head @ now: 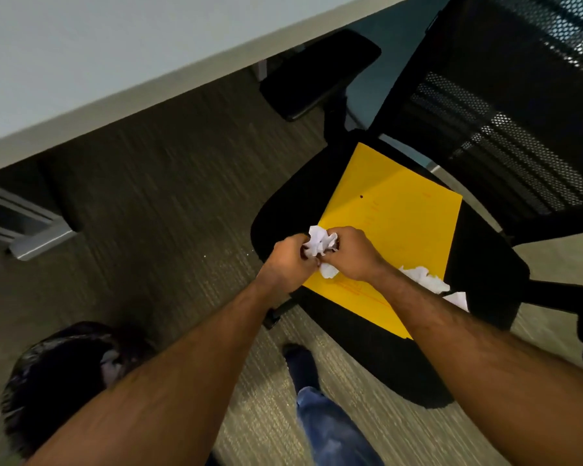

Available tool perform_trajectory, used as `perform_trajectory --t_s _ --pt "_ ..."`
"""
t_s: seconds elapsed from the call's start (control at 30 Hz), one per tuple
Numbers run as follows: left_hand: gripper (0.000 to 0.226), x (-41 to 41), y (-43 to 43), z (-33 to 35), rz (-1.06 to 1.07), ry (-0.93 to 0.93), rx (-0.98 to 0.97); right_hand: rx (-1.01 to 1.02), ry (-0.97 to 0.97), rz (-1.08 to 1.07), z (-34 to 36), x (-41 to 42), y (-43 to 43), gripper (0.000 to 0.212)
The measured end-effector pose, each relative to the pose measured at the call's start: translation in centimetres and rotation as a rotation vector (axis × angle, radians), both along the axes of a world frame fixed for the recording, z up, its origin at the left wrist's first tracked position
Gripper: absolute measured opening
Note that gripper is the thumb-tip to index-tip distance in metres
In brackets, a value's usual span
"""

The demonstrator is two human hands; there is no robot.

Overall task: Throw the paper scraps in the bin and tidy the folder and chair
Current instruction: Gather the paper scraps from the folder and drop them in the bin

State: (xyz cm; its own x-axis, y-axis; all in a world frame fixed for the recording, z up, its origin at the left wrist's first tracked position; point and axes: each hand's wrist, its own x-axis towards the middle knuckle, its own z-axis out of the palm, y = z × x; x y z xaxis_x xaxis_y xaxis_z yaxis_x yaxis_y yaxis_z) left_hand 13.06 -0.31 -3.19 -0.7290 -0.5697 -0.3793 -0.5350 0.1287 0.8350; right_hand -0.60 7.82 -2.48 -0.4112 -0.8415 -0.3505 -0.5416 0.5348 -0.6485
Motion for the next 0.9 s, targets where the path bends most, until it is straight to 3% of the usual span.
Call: perform_trajectory --t_s 0.23,0.43,0.9 --pt "0.012 7.2 -2.4 -0.6 0.146 -0.032 -0.016 0.042 -0.008 0.111 0.1 6.4 -4.4 0.016" --pt "0.015 16.1 -3.3 -1.5 0.298 -0.041 0.09 0.129 -0.004 0.222 -0.8 15.0 -7.6 0.009" --pt "0.008 42.4 -1.8 -5.9 0.899 -0.045 0.315 0.207 -0.1 0.549 -5.5 42.0 -12.4 0.013"
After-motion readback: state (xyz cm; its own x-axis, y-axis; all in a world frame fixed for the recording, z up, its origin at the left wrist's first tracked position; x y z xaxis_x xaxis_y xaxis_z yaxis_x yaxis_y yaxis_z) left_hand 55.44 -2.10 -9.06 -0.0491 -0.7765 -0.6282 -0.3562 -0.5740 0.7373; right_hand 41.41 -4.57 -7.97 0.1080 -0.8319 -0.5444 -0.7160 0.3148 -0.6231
